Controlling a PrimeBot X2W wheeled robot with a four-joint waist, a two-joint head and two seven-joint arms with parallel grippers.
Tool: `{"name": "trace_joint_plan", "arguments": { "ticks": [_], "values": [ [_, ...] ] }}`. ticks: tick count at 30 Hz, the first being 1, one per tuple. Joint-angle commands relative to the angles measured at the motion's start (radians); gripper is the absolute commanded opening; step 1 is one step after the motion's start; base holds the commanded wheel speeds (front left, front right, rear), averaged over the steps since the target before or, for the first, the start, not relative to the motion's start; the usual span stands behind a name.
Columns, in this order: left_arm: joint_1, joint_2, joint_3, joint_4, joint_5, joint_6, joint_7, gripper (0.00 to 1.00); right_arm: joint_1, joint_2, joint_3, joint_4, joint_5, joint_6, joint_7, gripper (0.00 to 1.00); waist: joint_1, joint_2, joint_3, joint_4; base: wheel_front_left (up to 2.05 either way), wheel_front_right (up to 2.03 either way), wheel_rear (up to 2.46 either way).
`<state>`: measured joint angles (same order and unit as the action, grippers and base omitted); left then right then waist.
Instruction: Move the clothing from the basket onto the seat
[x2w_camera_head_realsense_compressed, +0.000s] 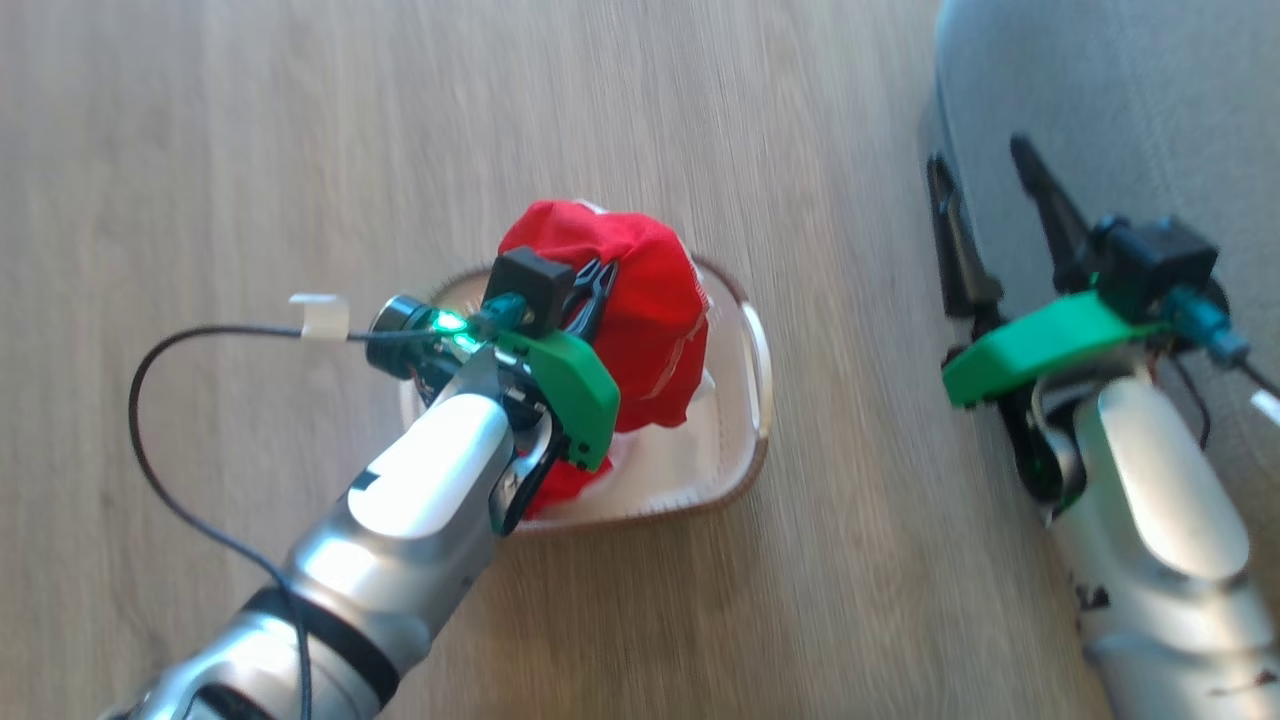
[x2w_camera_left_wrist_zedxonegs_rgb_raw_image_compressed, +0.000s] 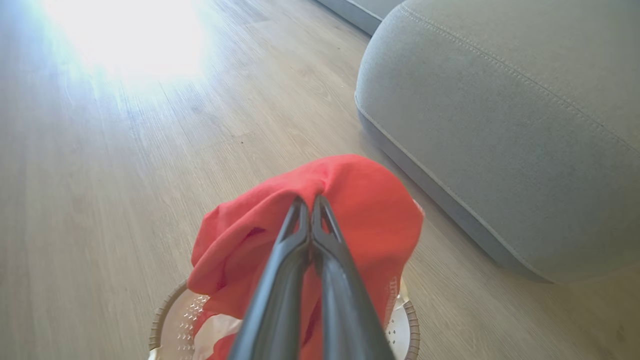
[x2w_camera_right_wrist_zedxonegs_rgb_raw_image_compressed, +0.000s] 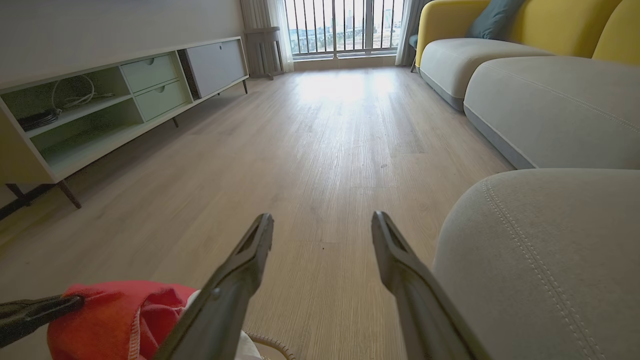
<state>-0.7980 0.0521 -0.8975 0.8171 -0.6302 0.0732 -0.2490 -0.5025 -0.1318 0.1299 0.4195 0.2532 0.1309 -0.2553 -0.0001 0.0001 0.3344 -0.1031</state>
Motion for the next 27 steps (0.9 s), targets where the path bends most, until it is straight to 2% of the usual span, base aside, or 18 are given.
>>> {"name": "trace_joint_plan", "arguments": {
  "ticks": [1, 11, 21, 27],
  "values": [
    [-0.008, 0.022, 0.042, -0.041, 0.016, -0.003, -0.013, 0.00, 0.017, 0.004, 0.011, -0.022, -0.004, 0.000, -0.006, 1.00, 0.0001, -0.0001, -0.085, 0.025, 0.00, 0.00, 0.00],
    [0.103, 0.036, 0.180, -0.203, 0.132, -0.027, -0.013, 0.00, 0.153, 0.016, -0.014, 0.020, -0.002, 0.000, -0.006, 1.00, 0.0001, -0.0001, -0.264, 0.047, 0.00, 0.00, 0.00],
    [0.084, 0.049, 0.258, -0.376, 0.197, -0.046, -0.013, 0.00, 0.206, 0.017, -0.005, 0.034, -0.004, 0.000, -0.006, 1.00, 0.0001, -0.0001, -0.308, 0.058, 0.00, 0.00, 0.00],
    [0.045, 0.049, 0.272, -0.471, 0.221, -0.050, -0.013, 0.00, 0.212, 0.024, 0.006, 0.039, -0.005, 0.000, -0.006, 1.00, 0.0001, -0.0001, -0.315, 0.064, 0.00, 0.00, 0.00]
  ]
}}
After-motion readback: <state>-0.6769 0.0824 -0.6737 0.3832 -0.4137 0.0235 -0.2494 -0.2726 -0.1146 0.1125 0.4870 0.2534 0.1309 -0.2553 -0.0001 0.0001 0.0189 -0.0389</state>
